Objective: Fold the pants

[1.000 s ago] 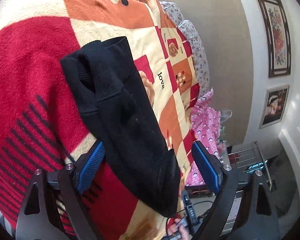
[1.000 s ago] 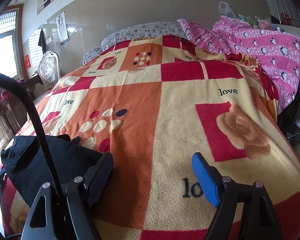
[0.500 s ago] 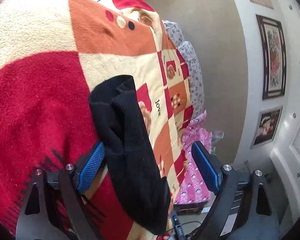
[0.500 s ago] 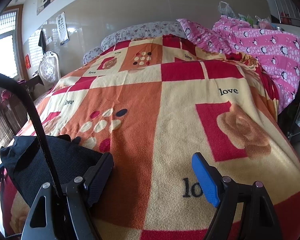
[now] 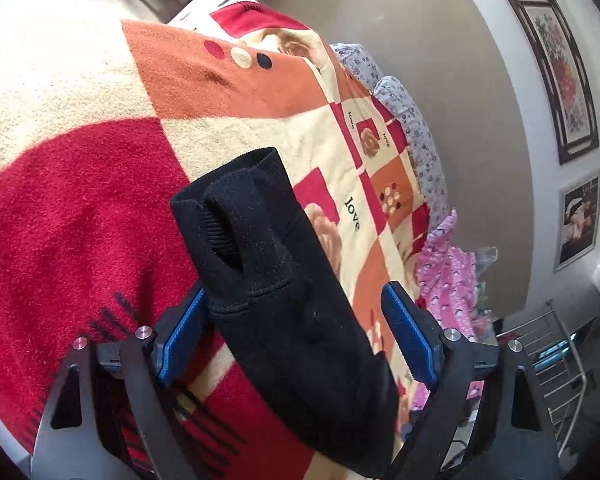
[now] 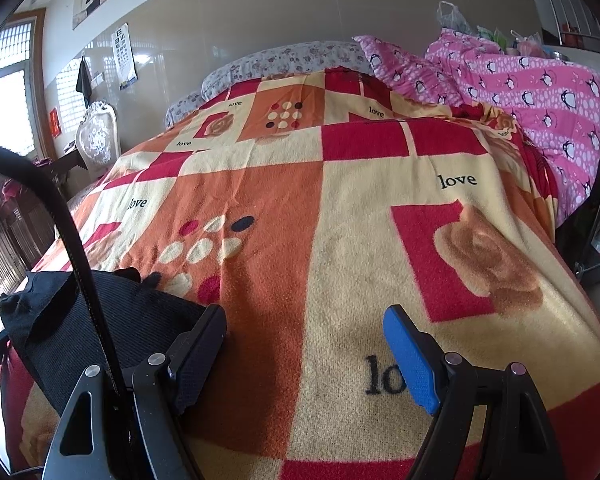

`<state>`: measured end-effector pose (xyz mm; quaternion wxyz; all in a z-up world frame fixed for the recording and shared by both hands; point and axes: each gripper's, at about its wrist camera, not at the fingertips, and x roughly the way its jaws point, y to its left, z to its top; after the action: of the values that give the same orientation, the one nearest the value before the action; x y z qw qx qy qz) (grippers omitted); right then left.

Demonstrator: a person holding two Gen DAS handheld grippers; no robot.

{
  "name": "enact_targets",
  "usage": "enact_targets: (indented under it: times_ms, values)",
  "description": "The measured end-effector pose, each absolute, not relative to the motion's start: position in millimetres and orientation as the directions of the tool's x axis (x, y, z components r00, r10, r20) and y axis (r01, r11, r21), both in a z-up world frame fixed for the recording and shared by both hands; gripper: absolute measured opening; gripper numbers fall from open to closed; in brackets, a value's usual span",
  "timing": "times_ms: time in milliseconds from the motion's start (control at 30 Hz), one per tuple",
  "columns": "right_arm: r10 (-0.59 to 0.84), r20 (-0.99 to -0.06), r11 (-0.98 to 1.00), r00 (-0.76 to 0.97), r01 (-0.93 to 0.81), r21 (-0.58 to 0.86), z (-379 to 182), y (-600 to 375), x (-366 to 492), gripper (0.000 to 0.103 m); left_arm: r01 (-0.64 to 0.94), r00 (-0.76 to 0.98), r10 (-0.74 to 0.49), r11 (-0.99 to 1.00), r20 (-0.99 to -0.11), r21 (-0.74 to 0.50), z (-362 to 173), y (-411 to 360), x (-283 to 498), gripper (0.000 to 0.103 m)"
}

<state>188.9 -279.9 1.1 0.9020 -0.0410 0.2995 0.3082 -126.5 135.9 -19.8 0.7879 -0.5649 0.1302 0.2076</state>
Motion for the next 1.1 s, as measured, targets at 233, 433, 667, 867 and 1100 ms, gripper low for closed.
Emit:
enact_targets:
  times_ms: [233,433,667,867,1100]
  values:
    - [0.531,-0.568,0.807,0.629,-0.58,0.112,1.9,-279.2,189.0,0.078,-0.57,0.822,0.221,0.306,-0.525,-0.763,-37.3,130.4,-120.5,0.024]
    - [0.53,-0.566,0.808,0.632,-0.579,0.11,2.7,-279.0,188.1,0.078,-0.62,0.783,0.28,0.406,-0.555,-0.671,-25.3,119.8,-109.2,0.016]
    - [0.632,-0.53,0.753,0.565,-0.609,0.249,23.6,-289.7,188.7,0.078,-0.69,0.684,0.557,0.705,-0.472,-0.167,18.7,51.6,-79.3,0.016]
    - [0.922,-0.387,0.303,-0.015,-0.595,0.744,58.9,-238.5,206.2,0.078,-0.534,0.731,0.632,0.764,-0.257,0.362,13.1,-33.0,-47.0,0.016]
    - [0.879,-0.289,0.062,-0.38,-0.51,0.858,61.0,-149.1,192.1,0.078,-0.272,0.828,0.531,0.662,-0.181,0.698,-11.7,-89.6,-33.2,0.016]
